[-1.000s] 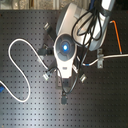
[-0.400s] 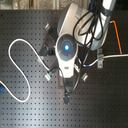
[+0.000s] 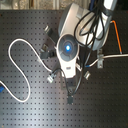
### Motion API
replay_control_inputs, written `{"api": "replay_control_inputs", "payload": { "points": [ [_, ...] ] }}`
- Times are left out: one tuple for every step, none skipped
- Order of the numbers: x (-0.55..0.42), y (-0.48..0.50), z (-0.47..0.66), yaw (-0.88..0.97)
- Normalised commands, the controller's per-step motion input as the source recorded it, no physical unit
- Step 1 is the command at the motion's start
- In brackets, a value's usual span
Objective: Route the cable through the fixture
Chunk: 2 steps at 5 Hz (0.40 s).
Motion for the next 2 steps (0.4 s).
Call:
{"api": "replay_control_inputs", "payload": {
  "points": [
    [0.029, -0.265, 0.06, -0.17],
    [0.019, -0.127, 0.03, -0.07]
  ]
}}
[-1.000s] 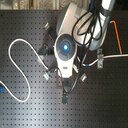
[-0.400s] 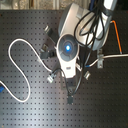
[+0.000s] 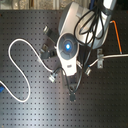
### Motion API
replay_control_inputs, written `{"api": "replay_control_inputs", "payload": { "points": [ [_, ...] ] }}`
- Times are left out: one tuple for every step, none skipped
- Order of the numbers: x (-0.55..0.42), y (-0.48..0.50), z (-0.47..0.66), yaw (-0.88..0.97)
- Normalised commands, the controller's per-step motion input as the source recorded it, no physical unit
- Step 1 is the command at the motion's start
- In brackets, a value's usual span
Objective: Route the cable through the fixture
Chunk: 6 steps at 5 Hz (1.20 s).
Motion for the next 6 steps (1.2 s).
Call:
{"api": "replay_control_inputs", "payload": {
  "points": [
    [-0.077, -0.028, 0.18, 0.0],
    [-0.219, -0.033, 0.36, 0.0],
    [-0.199, -0.028, 0.32, 0.0],
    [-0.073, -0.007, 0.2, 0.0],
    [-0.077, -0.063, 0.21, -0.03],
    [-0.219, -0.148, 0.21, 0.0]
  ]
}}
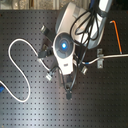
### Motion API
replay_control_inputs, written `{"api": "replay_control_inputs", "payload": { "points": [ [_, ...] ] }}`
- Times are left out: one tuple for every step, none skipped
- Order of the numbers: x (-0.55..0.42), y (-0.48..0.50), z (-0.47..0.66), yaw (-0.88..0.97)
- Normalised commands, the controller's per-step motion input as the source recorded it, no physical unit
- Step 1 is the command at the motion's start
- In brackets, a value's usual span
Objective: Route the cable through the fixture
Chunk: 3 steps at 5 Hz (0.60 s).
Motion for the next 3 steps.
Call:
{"api": "replay_control_inputs", "payload": {
  "points": [
    [-0.04, -0.006, 0.0, 0.0],
    [-0.213, -0.14, 0.06, 0.05],
    [-0.207, -0.054, 0.05, 0.06]
  ]
}}
